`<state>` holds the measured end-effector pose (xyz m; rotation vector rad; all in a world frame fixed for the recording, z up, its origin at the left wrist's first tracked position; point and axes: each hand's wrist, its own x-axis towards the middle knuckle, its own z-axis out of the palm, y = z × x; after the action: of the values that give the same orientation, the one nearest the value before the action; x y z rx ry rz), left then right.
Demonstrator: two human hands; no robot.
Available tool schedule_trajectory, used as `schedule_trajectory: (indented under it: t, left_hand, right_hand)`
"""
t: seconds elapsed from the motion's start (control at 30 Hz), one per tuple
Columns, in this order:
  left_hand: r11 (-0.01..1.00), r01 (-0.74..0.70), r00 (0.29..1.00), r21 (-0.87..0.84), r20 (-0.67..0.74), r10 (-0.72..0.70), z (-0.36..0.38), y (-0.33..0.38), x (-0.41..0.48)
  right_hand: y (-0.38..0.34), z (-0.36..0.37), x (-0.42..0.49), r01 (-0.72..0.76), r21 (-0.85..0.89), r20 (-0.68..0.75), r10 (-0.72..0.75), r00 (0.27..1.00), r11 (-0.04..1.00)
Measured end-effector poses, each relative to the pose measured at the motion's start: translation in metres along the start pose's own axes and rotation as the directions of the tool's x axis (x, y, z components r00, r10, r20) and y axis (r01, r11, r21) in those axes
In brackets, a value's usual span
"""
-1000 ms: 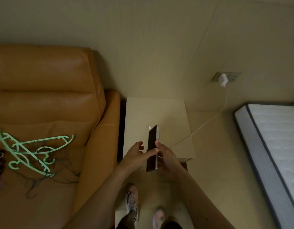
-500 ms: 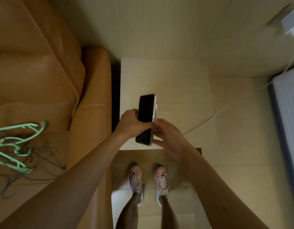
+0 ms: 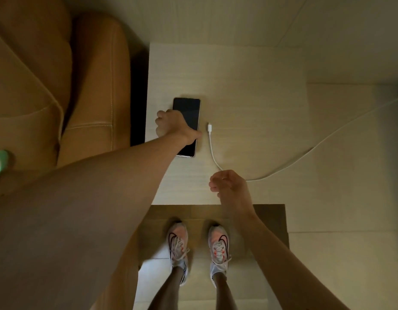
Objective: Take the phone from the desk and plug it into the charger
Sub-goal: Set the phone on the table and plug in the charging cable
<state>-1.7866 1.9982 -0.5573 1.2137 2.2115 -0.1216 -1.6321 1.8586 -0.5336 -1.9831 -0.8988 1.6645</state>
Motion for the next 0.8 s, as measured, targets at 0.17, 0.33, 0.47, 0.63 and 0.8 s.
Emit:
schedule_trajectory:
  t: [0.17, 0.33, 0.47, 0.63, 0.8]
  left_hand:
    - [0.998, 0.056, 0.998, 0.03, -0.017, -0.055, 0.016, 0.006, 0.011]
    - [0.995, 0.069, 0.997, 0.067, -0.05, -0.065, 0.023, 0.01, 0.012]
    - [0.992, 0.07, 0.994, 0.104, -0.089, -0.061, 0.028, 0.01, 0.015]
    - [0.998, -0.054, 0.992, 0.035, -0.112, 0.058, 0.023, -0.014, 0.016]
    - [0.989, -0.119, 0.986, -0.091, -0.131, 0.107, 0.01, -0.063, 0.01]
  right_hand:
    - [0.014, -0.004, 0.015, 0.065, -0.021, 0.005, -0.065, 0.998, 0.998]
    - [0.013, -0.008, 0.023, 0.114, -0.047, 0.013, -0.113, 0.993, 0.992]
    - [0.006, -0.007, 0.029, 0.12, -0.062, 0.005, -0.12, 0.993, 0.991]
    - [-0.01, -0.001, 0.052, 0.118, -0.146, -0.055, -0.127, 0.99, 0.982]
    - [-0.02, 0.016, 0.081, 0.104, -0.364, -0.113, -0.155, 0.982, 0.926]
